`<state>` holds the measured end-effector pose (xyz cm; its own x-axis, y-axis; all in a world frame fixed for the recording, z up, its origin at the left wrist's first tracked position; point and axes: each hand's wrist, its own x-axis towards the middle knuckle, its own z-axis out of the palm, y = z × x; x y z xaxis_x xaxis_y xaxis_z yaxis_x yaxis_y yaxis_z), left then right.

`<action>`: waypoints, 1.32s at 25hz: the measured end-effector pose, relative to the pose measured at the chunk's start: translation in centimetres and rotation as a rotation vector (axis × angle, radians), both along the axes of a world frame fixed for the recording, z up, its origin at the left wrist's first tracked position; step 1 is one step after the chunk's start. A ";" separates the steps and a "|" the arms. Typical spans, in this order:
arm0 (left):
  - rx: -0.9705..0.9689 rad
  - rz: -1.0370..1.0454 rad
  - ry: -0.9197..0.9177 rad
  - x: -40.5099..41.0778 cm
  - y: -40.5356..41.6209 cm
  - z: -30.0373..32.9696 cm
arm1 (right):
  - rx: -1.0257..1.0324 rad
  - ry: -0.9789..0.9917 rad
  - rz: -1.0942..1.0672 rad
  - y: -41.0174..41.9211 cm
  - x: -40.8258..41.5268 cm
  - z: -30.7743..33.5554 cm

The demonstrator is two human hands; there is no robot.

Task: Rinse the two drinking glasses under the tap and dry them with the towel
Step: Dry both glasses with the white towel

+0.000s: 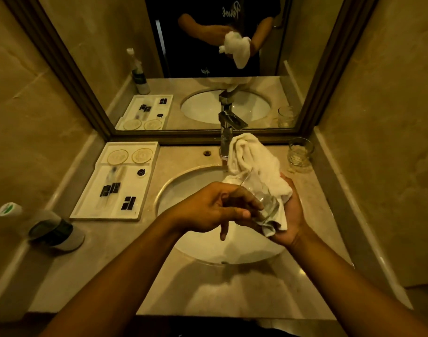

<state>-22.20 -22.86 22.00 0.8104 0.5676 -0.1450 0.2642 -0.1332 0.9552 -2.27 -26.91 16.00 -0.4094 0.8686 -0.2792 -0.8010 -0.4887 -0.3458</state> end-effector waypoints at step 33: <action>0.061 0.352 0.073 4.3 1.0 -6.9 | -0.207 -0.003 -0.472 -5.6 -0.8 -4.1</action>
